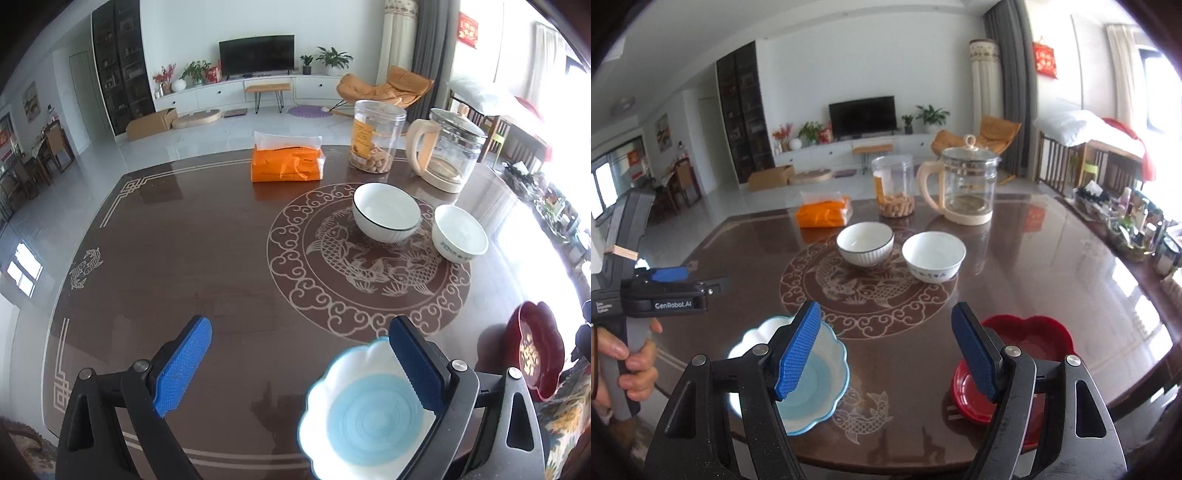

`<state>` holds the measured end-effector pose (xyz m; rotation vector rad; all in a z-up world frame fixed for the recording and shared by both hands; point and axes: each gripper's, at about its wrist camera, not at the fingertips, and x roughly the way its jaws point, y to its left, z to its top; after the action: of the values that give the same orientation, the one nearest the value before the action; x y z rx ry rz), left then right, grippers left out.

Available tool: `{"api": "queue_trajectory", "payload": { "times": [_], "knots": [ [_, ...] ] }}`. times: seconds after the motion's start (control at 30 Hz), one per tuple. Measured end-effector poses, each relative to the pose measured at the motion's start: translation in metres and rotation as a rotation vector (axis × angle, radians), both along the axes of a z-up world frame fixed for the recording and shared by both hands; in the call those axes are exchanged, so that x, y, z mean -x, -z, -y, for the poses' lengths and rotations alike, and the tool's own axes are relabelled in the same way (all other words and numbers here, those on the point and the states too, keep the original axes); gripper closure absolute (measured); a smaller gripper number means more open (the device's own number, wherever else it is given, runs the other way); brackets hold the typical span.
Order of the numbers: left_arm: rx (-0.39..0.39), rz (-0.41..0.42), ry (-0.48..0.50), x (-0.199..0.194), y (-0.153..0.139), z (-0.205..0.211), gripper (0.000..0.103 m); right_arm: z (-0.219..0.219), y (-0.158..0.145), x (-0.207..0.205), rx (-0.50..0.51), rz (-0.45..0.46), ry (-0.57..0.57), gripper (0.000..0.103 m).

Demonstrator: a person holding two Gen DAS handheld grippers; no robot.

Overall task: Organize plates and bowls
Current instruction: 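Move the right gripper to the white black-rimmed bowl, then grasp the rim of the white black-rimmed bowl with the right gripper, then lower the black-rimmed bowl into the blue scalloped bowl and open the right gripper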

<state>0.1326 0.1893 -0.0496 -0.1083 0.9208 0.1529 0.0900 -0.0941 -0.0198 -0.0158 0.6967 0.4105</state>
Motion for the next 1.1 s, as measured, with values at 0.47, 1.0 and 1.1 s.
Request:
{"api": "queue_trajectory", "payload": {
  "times": [0.47,1.0,1.1],
  "knots": [
    [0.176,-0.267,0.039,-0.217,0.078,0.009,0.011,-0.078,0.040,-0.285,0.071,-0.428,-0.147,0.029],
    [0.291,-0.372,0.055,-0.257,0.129,0.026,0.088,-0.122,0.145,-0.338,0.206,-0.592,-0.147,0.092],
    [0.282,-0.374,0.058,-0.252,0.129,0.028,0.089,-0.118,0.141,-0.334,0.170,-0.588,-0.130,0.092]
  ]
}}
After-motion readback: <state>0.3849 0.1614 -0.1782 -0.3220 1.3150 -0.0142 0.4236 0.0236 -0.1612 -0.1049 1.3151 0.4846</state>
